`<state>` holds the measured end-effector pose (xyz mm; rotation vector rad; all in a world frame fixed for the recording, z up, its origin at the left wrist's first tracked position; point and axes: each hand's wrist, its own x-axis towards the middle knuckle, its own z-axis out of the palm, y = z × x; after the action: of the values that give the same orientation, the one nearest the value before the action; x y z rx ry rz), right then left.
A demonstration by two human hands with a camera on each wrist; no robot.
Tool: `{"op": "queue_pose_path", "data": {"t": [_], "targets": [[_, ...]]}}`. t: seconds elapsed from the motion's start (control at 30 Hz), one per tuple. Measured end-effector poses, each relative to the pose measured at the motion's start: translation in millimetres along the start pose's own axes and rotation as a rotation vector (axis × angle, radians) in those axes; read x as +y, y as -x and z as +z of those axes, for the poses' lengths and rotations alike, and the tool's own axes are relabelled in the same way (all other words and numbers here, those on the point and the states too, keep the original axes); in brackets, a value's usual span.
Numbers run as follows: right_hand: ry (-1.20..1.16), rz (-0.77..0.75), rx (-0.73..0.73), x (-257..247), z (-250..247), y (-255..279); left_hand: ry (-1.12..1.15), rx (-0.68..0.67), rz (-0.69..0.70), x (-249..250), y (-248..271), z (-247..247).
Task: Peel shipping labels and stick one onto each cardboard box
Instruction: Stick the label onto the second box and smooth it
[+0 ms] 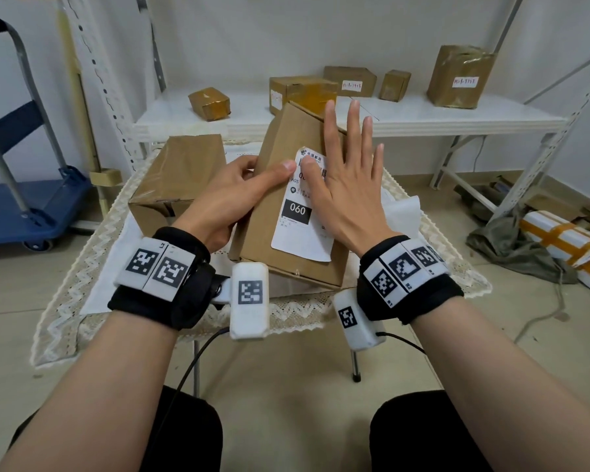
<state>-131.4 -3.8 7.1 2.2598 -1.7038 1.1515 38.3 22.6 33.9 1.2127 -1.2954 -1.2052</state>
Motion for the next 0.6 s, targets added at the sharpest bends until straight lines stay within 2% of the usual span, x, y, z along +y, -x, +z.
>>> {"op": "queue_pose_path", "data": {"t": [0.4,0.6], "targets": [[-0.118,0.180,-0.040,18,-8,-17,0.044,0.068,-0.001,-3,-4,-2],[-0.045,0.019,-0.058,-7,0,-2,0.041,0.103,0.009,-4,-8,-3]]}}
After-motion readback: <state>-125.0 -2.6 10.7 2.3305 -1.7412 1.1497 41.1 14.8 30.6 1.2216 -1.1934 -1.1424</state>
